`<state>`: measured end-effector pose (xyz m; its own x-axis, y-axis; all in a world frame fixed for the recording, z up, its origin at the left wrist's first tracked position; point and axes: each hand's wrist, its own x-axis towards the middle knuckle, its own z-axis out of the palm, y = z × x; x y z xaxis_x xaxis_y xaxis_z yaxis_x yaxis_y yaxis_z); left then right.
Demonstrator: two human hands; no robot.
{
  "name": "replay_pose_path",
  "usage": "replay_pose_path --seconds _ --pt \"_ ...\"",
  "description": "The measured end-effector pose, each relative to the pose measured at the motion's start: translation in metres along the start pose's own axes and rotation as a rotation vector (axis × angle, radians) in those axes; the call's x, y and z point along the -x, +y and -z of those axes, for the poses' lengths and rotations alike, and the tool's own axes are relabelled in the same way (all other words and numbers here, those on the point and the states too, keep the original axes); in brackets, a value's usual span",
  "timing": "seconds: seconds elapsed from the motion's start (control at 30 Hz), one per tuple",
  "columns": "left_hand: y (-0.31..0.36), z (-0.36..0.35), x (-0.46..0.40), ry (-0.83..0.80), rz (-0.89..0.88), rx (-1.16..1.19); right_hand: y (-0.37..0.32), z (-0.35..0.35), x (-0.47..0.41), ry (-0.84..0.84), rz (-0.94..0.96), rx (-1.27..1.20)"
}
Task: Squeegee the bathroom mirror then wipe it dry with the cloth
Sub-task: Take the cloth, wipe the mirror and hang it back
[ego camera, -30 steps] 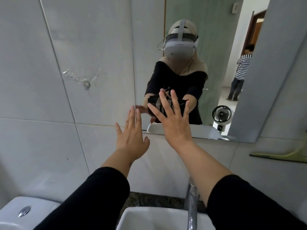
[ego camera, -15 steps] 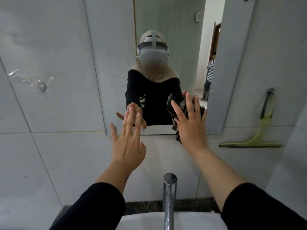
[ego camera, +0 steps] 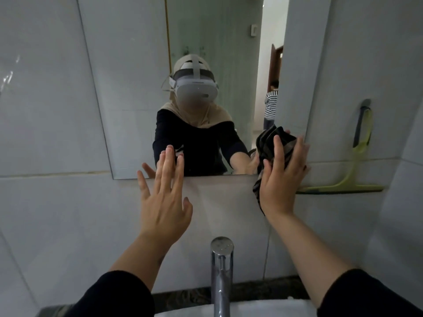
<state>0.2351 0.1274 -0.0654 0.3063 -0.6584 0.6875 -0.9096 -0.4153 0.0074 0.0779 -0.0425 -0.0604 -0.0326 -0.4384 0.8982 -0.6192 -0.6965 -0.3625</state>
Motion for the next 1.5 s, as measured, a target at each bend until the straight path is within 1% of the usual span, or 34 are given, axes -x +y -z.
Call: replay_pose_path --seconds 0.27,0.33,0.47,0.6,0.7,0.77,0.83,0.93,1.03,1.1,1.13,1.17,1.2,1.27,1.3,1.33,1.43,1.47,1.5 --pt "-0.038 0.006 0.022 -0.055 0.068 -0.081 -0.073 -0.022 0.026 -0.013 0.195 0.091" --pt "-0.047 0.01 0.026 -0.071 0.089 -0.087 -0.093 -0.027 0.031 -0.04 0.292 0.101" --pt "-0.064 0.018 0.034 -0.12 0.15 -0.076 -0.129 -0.035 0.044 -0.153 0.55 0.114" --pt "-0.081 0.026 0.046 -0.156 0.225 -0.056 -0.163 -0.037 0.055 -0.269 0.621 0.125" --pt "-0.094 0.035 0.057 -0.171 0.295 0.013 -0.182 -0.035 0.06 -0.36 0.715 0.092" --pt "-0.102 0.043 0.061 -0.154 0.345 0.124 -0.193 -0.033 0.062 -0.392 0.785 0.012" --pt "-0.108 0.054 0.061 -0.088 0.402 0.282 -0.206 -0.031 0.06 -0.434 0.787 -0.127" --pt "-0.119 0.079 0.052 0.056 0.507 0.578 -0.234 -0.021 0.044 -0.501 0.666 -0.424" --pt "-0.127 0.113 0.034 0.117 0.568 0.921 -0.268 -0.007 0.015 -0.569 0.595 -0.686" --pt "-0.135 0.134 0.023 0.138 0.607 1.177 -0.288 0.0 -0.001 -0.617 0.594 -0.72" --pt "-0.139 0.144 0.019 0.16 0.634 1.243 -0.297 0.002 -0.009 -0.646 0.595 -0.691" --pt "-0.144 0.152 0.015 0.193 0.656 1.229 -0.304 0.004 -0.016 -0.682 0.594 -0.636" --pt "-0.151 0.159 0.012 0.237 0.671 1.132 -0.309 0.003 -0.021 -0.711 0.611 -0.552" --pt "-0.171 0.169 0.005 0.298 0.672 0.844 -0.32 -0.001 -0.028 -0.711 0.705 -0.384" --pt "-0.181 0.174 0.001 0.309 0.658 0.71 -0.327 -0.002 -0.03 -0.696 0.747 -0.339" --pt "-0.192 0.178 -0.005 0.317 0.644 0.593 -0.336 -0.006 -0.032 -0.663 0.775 -0.315" --pt "-0.219 0.191 -0.026 0.392 0.588 0.312 -0.37 -0.016 -0.042 -0.429 0.793 -0.233" --pt "-0.226 0.194 -0.034 0.399 0.551 0.215 -0.381 -0.021 -0.047 -0.403 0.803 -0.177" --pt "-0.233 0.195 -0.042 0.377 0.507 0.124 -0.388 -0.026 -0.053 -0.43 0.81 -0.127"
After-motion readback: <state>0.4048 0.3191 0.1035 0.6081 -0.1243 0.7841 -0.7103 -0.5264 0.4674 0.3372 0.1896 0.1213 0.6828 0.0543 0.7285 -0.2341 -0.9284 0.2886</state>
